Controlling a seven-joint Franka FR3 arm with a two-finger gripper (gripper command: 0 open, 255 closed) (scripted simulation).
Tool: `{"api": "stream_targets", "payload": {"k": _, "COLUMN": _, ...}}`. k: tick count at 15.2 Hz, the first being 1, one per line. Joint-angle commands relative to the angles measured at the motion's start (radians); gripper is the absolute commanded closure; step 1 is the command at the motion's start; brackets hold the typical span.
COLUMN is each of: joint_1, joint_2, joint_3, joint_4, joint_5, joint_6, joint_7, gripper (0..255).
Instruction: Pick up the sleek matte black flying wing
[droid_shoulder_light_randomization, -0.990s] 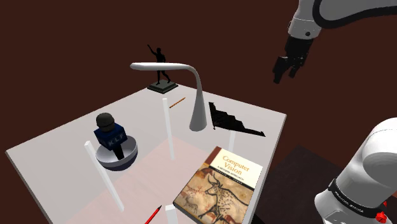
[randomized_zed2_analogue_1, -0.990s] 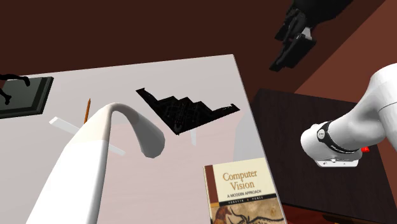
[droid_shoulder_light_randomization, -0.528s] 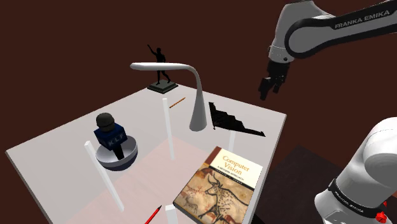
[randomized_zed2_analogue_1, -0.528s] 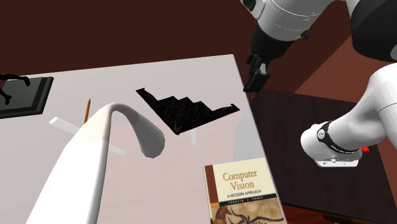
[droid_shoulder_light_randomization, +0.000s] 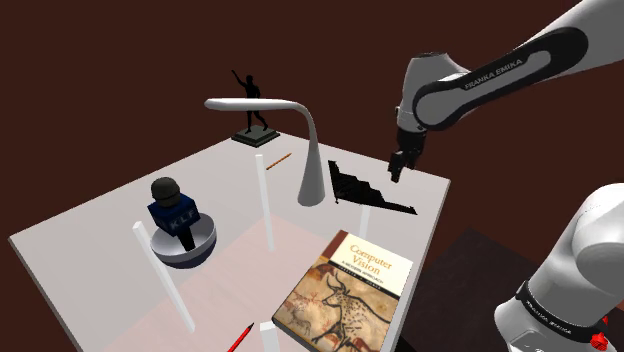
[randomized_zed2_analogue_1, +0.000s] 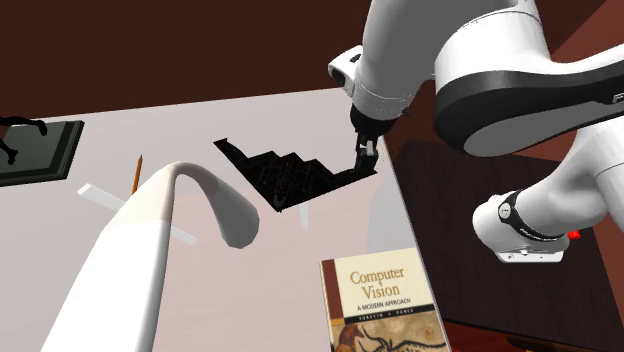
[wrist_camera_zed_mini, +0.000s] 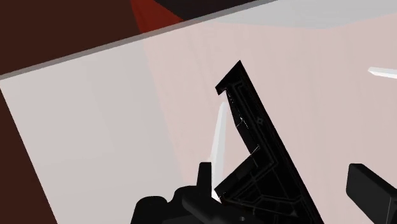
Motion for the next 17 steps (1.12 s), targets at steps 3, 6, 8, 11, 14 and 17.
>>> {"api": "stream_targets", "payload": {"k": 3, "joint_1": 0.018, "joint_2": 0.158, "joint_3": -0.007, "joint_4": 0.015, "joint_5": 0.011, "joint_6": 0.115, "joint_7": -0.045, "gripper": 0}}
{"api": "stream_targets", "payload": {"k": 6, "joint_1": 0.028, "joint_2": 0.278, "joint_3": -0.006, "joint_4": 0.040, "joint_5": 0.025, "joint_6": 0.191, "joint_7": -0.082, "gripper": 0}}
{"api": "stream_targets", "payload": {"k": 8, "joint_1": 0.033, "joint_2": 0.358, "joint_3": -0.003, "joint_4": 0.061, "joint_5": 0.035, "joint_6": 0.235, "joint_7": -0.107, "gripper": 0}}
{"api": "stream_targets", "payload": {"k": 11, "joint_1": 0.031, "joint_2": 0.395, "joint_3": -0.002, "joint_4": 0.055, "joint_5": 0.037, "joint_6": 0.278, "joint_7": -0.107, "gripper": 0}}
{"api": "stream_targets", "payload": {"k": 14, "joint_1": 0.031, "joint_2": 0.435, "joint_3": -0.001, "joint_4": 0.052, "joint_5": 0.041, "joint_6": 0.321, "joint_7": -0.107, "gripper": 0}}
{"api": "stream_targets", "payload": {"k": 17, "joint_1": 0.030, "joint_2": 0.456, "joint_3": -0.001, "joint_4": 0.051, "joint_5": 0.042, "joint_6": 0.343, "joint_7": -0.108, "gripper": 0}}
